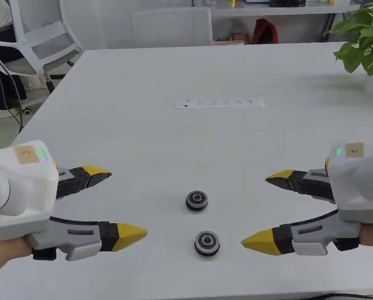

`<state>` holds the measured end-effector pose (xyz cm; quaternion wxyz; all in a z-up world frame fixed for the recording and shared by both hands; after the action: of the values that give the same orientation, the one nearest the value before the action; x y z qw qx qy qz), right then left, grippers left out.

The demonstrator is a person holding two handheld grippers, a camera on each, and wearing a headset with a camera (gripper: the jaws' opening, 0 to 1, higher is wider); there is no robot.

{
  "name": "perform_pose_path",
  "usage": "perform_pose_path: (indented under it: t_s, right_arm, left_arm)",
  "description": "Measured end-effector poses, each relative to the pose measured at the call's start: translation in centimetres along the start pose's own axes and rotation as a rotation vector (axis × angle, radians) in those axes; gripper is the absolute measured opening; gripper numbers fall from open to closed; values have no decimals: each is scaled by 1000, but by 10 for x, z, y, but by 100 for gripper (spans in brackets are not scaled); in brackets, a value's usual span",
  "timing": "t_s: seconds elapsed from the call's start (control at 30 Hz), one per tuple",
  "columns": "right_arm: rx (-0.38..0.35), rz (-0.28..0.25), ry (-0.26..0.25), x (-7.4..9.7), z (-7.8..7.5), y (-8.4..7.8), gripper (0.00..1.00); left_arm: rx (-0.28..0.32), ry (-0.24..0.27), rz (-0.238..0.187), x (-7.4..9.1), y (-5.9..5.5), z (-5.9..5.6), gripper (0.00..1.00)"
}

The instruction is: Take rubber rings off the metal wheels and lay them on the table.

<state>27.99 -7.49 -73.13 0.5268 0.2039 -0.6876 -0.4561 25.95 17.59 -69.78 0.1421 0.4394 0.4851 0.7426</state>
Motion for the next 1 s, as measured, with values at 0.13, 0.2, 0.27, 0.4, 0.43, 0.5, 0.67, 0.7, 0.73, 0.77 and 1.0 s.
perform_pose_path:
  t_s: [0.13, 0.2, 0.27, 0.4, 0.43, 0.5, 0.67, 0.7, 0.73, 0.77, 1.0]
  right_arm:
    - [25, 19, 10, -4, 0, -2, 76]
    - [35, 20, 15, -5, 0, -2, 75]
    - [35, 15, 21, -7, -2, -2, 75]
    - [43, 22, 35, -13, -3, -5, 74]
    - [47, 25, 38, -14, -3, -6, 73]
    - [51, 30, 46, -15, -3, -7, 73]
    - [61, 35, 62, -20, -3, -10, 70]
    - [62, 39, 65, -21, -3, -11, 70]
    - [66, 41, 70, -22, -2, -11, 69]
    - [68, 44, 74, -24, -2, -12, 68]
    - [94, 66, 106, -33, 2, -16, 66]
  left_arm:
    - [-5, -14, 4, -6, -1, 0, 69]
    - [-11, -21, 12, -8, -2, 0, 68]
    - [-13, -27, 19, -11, -3, 0, 67]
    - [-14, -36, 25, -15, -3, 0, 66]
    - [-16, -38, 26, -17, -3, 0, 65]
    - [-14, -43, 28, -19, -3, 0, 65]
    - [-14, -54, 33, -24, -4, 0, 64]
    - [-17, -60, 34, -26, -4, -1, 64]
    - [-19, -65, 33, -27, -4, -2, 64]
    - [-20, -71, 34, -29, -4, -2, 64]
    - [-33, -99, 43, -37, -6, -7, 62]
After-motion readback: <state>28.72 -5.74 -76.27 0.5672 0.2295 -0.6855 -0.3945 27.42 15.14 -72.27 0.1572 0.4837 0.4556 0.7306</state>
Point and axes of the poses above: the centre of the closed fingertips' face, and the gripper's own axes: x roughly backward along the fingers, z roughly to its left, y roughly out of its top, the point moved 6 cm from there along x, roughly backward along the fingers, and after that the axes turned 1 degree about z, right-handed, at the moved point
